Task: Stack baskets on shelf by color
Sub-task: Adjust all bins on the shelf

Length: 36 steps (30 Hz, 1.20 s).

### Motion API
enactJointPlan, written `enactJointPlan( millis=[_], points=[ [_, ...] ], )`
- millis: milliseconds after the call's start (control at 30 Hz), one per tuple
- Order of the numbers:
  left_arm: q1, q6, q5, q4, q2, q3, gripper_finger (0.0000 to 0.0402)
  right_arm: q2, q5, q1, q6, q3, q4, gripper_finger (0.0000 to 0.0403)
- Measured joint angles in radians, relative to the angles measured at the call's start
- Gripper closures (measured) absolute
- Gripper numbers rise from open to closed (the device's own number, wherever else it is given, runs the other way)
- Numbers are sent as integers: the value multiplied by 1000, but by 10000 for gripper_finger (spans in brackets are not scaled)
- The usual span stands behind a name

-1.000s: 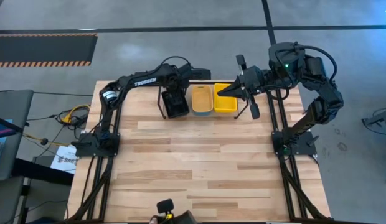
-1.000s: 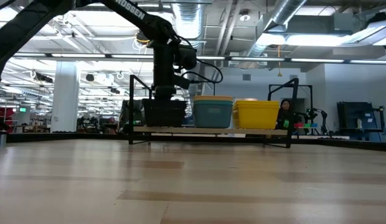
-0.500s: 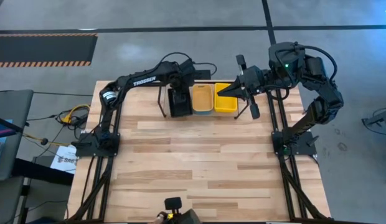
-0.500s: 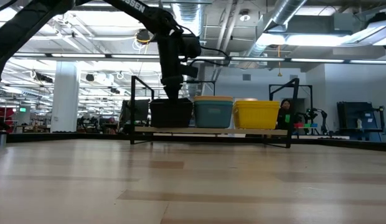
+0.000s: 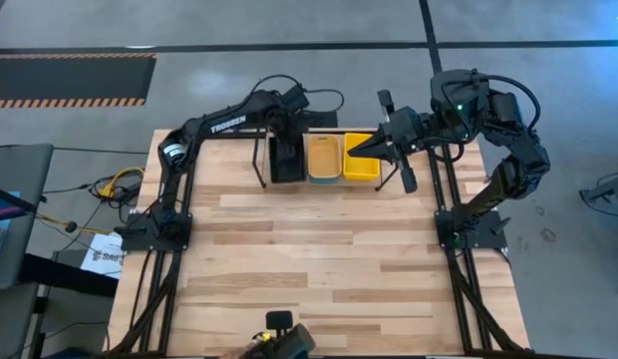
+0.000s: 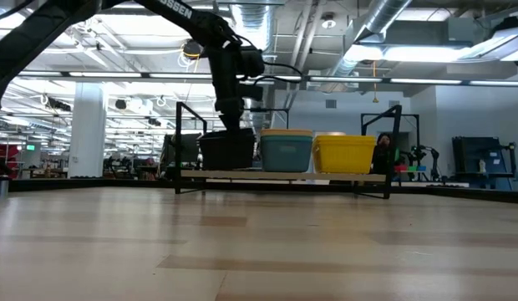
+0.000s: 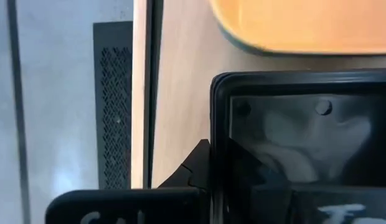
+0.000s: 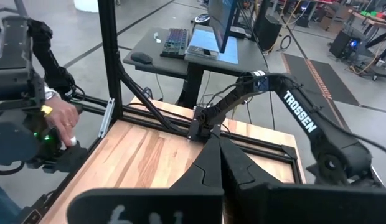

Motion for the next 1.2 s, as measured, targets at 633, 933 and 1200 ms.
enactJointPlan(
  millis=[633,933,1200],
  points=[
    [70,139,106,-9,0,11,401,0,0,0,22,0,21,401],
    [78,159,130,8,1,11,401,0,0,0,41,0,55,401],
    [71,156,119,-11,66,10,401,0,0,0,46,0,62,401]
  ],
)
